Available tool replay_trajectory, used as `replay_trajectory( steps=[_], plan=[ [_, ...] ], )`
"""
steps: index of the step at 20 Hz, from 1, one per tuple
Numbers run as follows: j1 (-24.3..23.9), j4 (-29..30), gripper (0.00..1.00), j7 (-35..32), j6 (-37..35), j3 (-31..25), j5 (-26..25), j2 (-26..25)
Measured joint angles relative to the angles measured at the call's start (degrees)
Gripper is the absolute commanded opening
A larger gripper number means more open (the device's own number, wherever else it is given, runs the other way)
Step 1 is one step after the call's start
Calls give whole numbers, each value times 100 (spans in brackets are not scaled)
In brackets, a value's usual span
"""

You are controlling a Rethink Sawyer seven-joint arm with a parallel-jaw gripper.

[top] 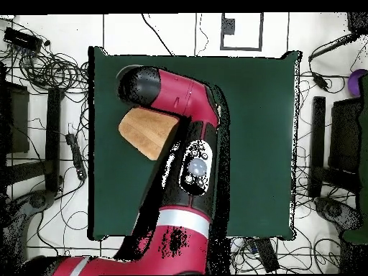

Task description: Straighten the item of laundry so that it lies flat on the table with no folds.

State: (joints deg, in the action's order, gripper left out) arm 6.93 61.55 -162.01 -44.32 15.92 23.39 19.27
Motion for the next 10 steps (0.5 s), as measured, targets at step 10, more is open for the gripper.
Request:
replay_trajectory(
  steps=[10],
  plan=[
    [-5,-718,0,-2,-441,197,101,-435]
  ],
)
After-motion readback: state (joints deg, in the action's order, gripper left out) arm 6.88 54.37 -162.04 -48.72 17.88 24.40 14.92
